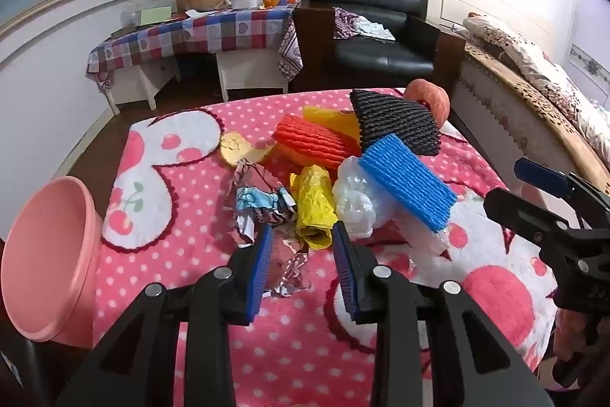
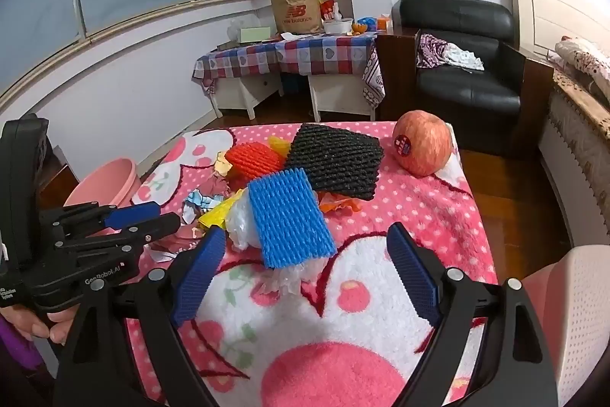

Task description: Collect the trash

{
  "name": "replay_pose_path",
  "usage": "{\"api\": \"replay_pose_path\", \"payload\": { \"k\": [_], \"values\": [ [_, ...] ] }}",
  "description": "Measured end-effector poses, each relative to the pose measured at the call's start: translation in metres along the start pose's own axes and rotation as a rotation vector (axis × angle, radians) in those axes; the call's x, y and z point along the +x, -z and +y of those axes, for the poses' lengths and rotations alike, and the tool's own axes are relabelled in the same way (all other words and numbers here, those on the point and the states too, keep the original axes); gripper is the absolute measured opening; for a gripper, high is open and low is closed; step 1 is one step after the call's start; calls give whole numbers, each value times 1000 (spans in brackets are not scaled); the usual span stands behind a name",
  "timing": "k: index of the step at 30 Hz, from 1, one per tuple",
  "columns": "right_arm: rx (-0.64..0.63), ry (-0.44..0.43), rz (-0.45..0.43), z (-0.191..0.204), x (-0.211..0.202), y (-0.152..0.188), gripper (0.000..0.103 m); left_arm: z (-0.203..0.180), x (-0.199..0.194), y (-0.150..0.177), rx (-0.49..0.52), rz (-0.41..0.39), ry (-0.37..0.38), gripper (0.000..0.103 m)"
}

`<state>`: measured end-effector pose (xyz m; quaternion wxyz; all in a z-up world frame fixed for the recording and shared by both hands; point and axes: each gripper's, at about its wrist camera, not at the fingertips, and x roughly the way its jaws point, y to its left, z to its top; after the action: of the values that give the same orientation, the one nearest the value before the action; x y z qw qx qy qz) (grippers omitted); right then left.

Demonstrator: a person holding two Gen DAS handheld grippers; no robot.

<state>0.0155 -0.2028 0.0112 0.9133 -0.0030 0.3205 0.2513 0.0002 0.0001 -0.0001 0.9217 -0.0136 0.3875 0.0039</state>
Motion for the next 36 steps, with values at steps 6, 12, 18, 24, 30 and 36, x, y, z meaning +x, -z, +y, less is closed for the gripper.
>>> {"api": "replay_pose_path", "payload": {
  "k": [6, 12, 18, 24, 30, 36],
  "values": [
    [-1, 1, 3, 2, 1, 0, 87, 8, 2, 3, 7, 2, 6, 32],
    [-7, 6, -2, 5, 1, 0, 87, 10, 5, 5, -7, 5, -6, 32],
    [-8, 8, 0, 3, 3, -1, 87, 9, 3, 3, -27, 9, -12, 32],
    [-9, 8, 0, 3, 3, -1, 87, 10, 3, 3, -29, 9, -15, 32],
    [-10, 8, 0, 3, 3, -1, 87, 11, 3, 3, -26, 9, -19, 32],
    [-11, 7, -2, 4, 3, -3, 87, 14, 5, 4, -24, 9, -22, 32]
  ]
}}
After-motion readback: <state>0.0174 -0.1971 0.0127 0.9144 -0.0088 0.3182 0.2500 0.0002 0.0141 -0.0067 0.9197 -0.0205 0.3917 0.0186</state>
